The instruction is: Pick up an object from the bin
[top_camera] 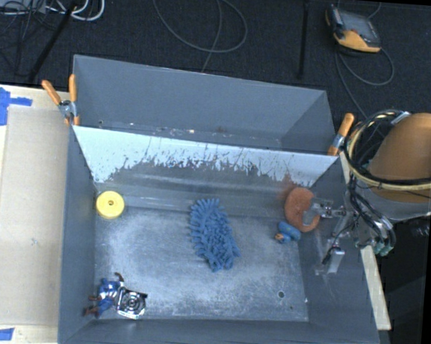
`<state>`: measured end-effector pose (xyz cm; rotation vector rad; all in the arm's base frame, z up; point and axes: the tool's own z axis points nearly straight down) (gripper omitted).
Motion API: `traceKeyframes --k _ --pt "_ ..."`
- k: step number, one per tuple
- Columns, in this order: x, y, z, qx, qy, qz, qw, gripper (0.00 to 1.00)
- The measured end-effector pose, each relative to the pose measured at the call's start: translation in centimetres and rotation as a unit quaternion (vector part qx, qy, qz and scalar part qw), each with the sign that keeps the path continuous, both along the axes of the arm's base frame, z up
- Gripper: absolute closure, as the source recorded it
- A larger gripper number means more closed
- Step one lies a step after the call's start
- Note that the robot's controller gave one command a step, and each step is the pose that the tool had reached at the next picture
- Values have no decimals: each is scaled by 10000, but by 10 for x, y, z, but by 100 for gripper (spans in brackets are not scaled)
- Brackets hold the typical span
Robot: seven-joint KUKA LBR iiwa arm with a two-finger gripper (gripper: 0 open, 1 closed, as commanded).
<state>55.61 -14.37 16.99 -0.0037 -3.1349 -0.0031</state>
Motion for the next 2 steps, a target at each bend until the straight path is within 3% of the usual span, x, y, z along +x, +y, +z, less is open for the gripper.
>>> traceKeyframes --k 1,2 --pt "1 0 5 -8 -32 14 10000 0" --pt "14 16 -21 -21 -62 276 9996 0"
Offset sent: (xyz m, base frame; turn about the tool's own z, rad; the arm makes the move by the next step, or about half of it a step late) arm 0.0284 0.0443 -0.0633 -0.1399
